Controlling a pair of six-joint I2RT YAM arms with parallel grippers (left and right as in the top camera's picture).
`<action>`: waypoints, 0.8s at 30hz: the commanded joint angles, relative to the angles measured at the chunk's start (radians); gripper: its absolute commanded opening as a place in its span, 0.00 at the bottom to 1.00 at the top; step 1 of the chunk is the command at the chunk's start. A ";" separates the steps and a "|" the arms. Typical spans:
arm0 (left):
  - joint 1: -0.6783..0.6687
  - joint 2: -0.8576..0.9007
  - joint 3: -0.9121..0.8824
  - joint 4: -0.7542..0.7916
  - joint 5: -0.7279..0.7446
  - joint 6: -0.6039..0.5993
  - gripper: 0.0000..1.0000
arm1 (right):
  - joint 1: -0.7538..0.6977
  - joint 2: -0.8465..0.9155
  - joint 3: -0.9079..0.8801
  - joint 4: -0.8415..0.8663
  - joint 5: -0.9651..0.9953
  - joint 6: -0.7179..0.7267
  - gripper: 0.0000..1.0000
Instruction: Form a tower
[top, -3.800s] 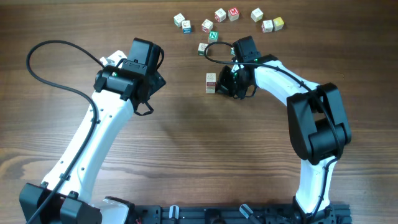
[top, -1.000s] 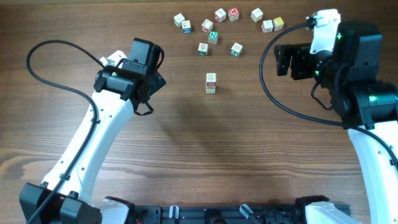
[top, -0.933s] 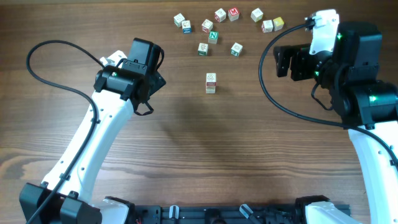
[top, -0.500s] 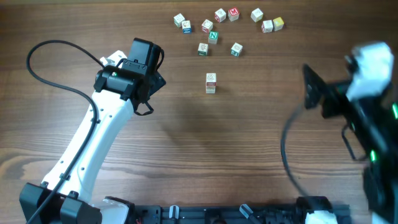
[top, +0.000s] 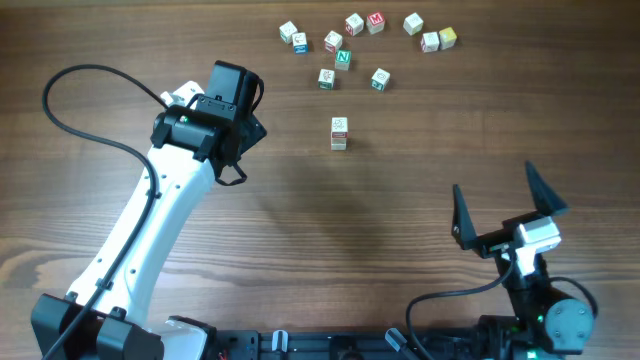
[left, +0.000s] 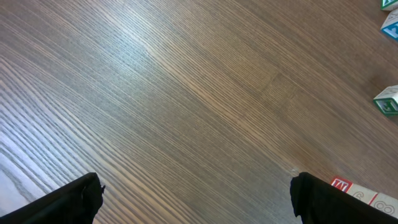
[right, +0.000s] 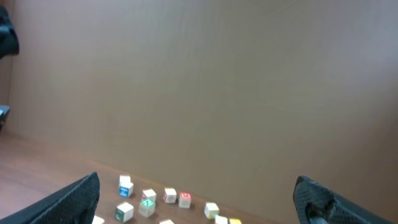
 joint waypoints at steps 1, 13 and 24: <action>0.006 0.004 -0.006 -0.001 -0.003 -0.019 1.00 | -0.005 -0.057 -0.090 0.032 0.046 0.110 1.00; 0.006 0.004 -0.006 -0.001 -0.003 -0.019 1.00 | -0.004 -0.058 -0.109 -0.279 0.107 0.107 1.00; 0.006 0.004 -0.006 -0.001 -0.003 -0.019 1.00 | -0.004 -0.058 -0.109 -0.286 0.163 0.109 1.00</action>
